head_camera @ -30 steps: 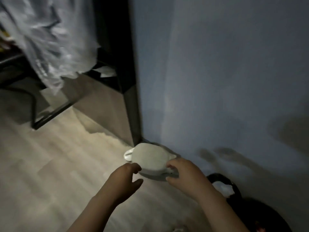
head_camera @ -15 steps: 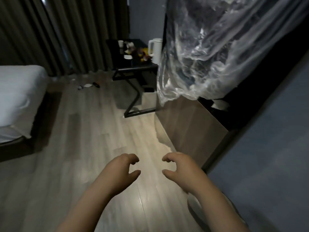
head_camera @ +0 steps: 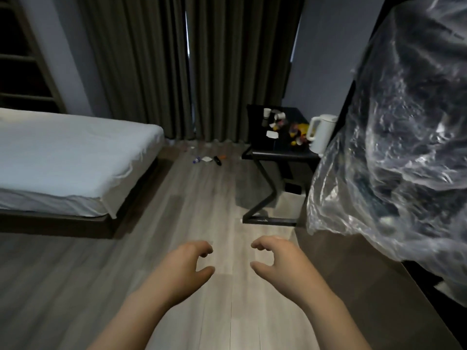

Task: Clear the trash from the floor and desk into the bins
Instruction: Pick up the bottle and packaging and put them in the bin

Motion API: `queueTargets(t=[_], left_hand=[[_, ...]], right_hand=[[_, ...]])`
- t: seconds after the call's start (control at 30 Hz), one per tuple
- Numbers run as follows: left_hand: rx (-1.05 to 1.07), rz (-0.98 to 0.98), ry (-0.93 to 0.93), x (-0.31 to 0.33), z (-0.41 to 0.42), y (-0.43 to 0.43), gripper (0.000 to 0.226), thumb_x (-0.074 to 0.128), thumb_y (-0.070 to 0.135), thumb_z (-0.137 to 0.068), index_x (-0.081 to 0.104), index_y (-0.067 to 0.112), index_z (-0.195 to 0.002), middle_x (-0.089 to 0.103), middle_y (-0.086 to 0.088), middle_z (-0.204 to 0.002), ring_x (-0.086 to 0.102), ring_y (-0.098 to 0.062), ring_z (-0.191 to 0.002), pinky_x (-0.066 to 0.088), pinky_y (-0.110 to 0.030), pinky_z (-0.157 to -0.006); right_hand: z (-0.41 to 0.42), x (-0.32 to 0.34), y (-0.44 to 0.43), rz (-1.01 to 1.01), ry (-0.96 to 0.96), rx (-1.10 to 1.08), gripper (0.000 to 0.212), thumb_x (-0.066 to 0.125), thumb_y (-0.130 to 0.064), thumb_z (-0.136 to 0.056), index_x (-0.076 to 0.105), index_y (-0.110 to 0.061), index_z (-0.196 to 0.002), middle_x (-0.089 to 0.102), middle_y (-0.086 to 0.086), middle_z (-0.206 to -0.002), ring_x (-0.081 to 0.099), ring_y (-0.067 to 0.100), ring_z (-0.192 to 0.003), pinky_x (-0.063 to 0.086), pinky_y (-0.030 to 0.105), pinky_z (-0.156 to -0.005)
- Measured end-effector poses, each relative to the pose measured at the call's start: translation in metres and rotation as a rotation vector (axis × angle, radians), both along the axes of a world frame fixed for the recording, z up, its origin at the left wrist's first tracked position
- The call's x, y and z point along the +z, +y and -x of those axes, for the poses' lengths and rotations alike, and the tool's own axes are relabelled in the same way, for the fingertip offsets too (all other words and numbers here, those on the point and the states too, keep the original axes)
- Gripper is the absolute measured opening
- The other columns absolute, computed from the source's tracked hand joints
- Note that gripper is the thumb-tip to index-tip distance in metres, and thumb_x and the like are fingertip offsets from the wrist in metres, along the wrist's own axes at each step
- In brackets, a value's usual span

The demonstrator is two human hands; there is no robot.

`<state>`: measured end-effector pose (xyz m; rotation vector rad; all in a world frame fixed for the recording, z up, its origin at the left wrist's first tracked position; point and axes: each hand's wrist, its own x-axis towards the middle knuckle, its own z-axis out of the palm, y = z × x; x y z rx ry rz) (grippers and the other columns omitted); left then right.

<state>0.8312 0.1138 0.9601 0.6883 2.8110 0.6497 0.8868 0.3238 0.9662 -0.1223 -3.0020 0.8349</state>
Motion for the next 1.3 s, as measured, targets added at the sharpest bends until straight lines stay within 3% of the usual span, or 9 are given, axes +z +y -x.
queueTargets(t=[0.33, 0.77, 1.03, 1.17, 1.3], left_hand=[[0.138, -0.029, -0.02, -0.007, 0.128, 0.016, 0.038, 0.058, 0.041, -0.087, 0.052, 0.032, -0.124, 0.056, 0.016, -0.121, 0.053, -0.002, -0.109, 0.044, -0.018, -0.091], [0.148, -0.066, -0.025, 0.001, 0.379, -0.028, 0.041, 0.057, 0.041, -0.089, 0.049, 0.031, -0.128, 0.051, 0.014, -0.126, 0.05, -0.002, -0.113, 0.039, -0.013, -0.089], [0.131, -0.068, -0.047, -0.003, 0.504, -0.03, 0.042, 0.057, 0.04, -0.089, 0.048, 0.03, -0.129, 0.051, 0.014, -0.126, 0.05, -0.001, -0.113, 0.039, -0.013, -0.089], [0.129, -0.049, -0.027, -0.008, 0.575, -0.018, 0.044, 0.056, 0.038, -0.09, 0.048, 0.029, -0.131, 0.051, 0.012, -0.129, 0.049, -0.002, -0.116, 0.038, -0.013, -0.093], [0.139, -0.003, 0.005, -0.006, 0.655, 0.003, 0.042, 0.056, 0.036, -0.089, 0.049, 0.028, -0.13, 0.053, 0.01, -0.129, 0.051, -0.006, -0.116, 0.039, -0.017, -0.094]], right_hand=[[0.151, -0.005, 0.025, -0.037, -0.004, 0.117, 0.04, 0.06, -0.039, -0.083, 0.056, -0.034, -0.122, 0.055, -0.017, -0.12, 0.049, 0.0, -0.113, 0.041, 0.02, -0.095], [0.396, 0.002, -0.015, -0.04, -0.021, 0.064, 0.039, 0.062, -0.039, -0.082, 0.058, -0.033, -0.12, 0.056, -0.016, -0.117, 0.056, 0.002, -0.105, 0.048, 0.026, -0.093], [0.519, -0.006, -0.015, -0.043, -0.062, 0.066, 0.039, 0.062, -0.037, -0.083, 0.057, -0.033, -0.122, 0.055, -0.015, -0.122, 0.051, 0.002, -0.115, 0.044, 0.023, -0.097], [0.592, -0.016, -0.004, 0.02, -0.087, 0.059, 0.039, 0.062, -0.036, -0.082, 0.057, -0.032, -0.12, 0.054, -0.015, -0.119, 0.054, 0.004, -0.109, 0.052, 0.028, -0.088], [0.677, -0.02, 0.015, -0.001, -0.041, 0.101, 0.04, 0.063, -0.037, -0.081, 0.058, -0.031, -0.121, 0.056, -0.014, -0.121, 0.052, 0.004, -0.114, 0.041, 0.019, -0.095]])
